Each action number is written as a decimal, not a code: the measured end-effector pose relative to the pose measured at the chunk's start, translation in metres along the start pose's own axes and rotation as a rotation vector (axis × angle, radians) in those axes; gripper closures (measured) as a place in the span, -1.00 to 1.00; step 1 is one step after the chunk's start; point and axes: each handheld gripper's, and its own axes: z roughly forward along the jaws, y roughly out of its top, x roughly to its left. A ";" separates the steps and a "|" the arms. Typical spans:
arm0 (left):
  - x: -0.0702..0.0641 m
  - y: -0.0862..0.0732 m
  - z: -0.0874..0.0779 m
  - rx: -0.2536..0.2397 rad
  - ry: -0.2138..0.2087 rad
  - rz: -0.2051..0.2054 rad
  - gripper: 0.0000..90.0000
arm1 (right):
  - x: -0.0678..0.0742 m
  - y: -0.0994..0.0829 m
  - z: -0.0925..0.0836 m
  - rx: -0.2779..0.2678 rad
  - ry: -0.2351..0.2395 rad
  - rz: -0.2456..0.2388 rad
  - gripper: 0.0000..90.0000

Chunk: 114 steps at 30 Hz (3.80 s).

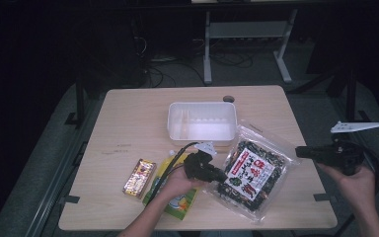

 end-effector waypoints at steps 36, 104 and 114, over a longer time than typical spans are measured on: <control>0.001 -0.010 -0.004 -0.046 0.025 -0.003 0.77 | -0.013 -0.037 0.075 0.049 0.312 0.090 0.40; -0.049 -0.088 -0.101 -0.056 0.337 -0.042 -0.47 | 0.065 0.109 0.044 -0.027 0.160 -0.170 0.73; -0.046 -0.096 -0.108 -0.082 0.346 -0.063 -0.49 | 0.069 0.138 0.061 -0.015 0.154 -0.194 0.73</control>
